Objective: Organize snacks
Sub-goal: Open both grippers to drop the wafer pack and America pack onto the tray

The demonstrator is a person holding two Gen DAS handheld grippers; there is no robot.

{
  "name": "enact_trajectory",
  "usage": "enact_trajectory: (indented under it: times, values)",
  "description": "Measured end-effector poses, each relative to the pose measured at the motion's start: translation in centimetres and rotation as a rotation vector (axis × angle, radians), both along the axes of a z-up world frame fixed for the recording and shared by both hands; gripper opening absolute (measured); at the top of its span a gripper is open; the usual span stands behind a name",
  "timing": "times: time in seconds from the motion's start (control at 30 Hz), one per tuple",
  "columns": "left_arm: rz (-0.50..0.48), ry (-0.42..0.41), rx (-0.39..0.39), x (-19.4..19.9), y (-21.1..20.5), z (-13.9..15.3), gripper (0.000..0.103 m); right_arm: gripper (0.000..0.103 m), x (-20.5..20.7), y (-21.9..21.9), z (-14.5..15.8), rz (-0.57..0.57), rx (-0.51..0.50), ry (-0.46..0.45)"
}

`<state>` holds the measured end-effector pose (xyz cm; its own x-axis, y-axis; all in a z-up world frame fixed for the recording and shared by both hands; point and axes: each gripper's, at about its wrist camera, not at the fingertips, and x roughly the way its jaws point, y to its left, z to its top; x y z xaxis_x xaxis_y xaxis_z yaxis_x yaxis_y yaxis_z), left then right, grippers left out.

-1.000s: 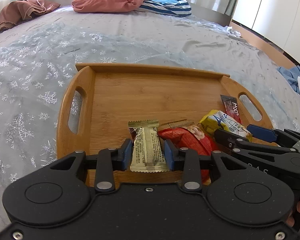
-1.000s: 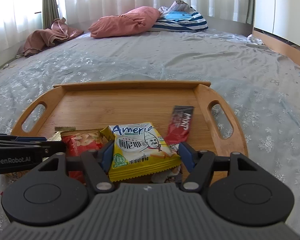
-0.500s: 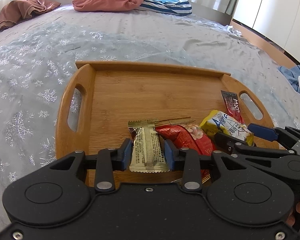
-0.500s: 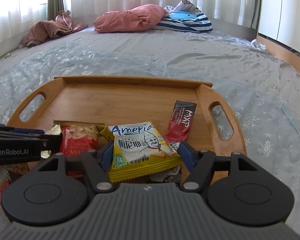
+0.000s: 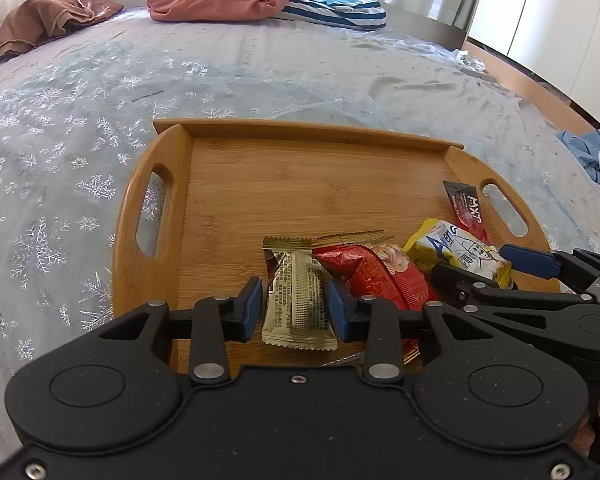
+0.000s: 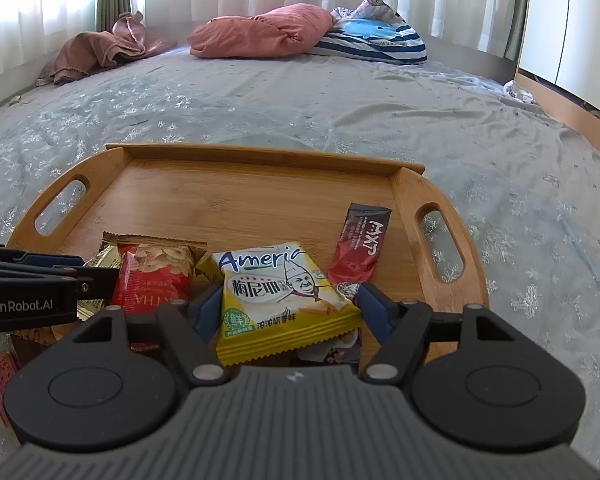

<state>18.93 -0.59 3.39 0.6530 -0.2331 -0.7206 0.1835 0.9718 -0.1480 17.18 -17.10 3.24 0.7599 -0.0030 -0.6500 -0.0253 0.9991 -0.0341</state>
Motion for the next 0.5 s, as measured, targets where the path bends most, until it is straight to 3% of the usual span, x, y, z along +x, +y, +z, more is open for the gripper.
enact_trajectory:
  times: [0.3,0.5]
  values:
    - [0.006,-0.016,0.002,-0.5,0.3,0.4,0.047,0.089,-0.3,-0.4,0.3,0.002,0.001,0.006]
    - [0.017,-0.046,-0.002,-1.6,0.6,1.4,0.063,0.091,-1.0,-0.6,0.7,0.011,-0.009,-0.006]
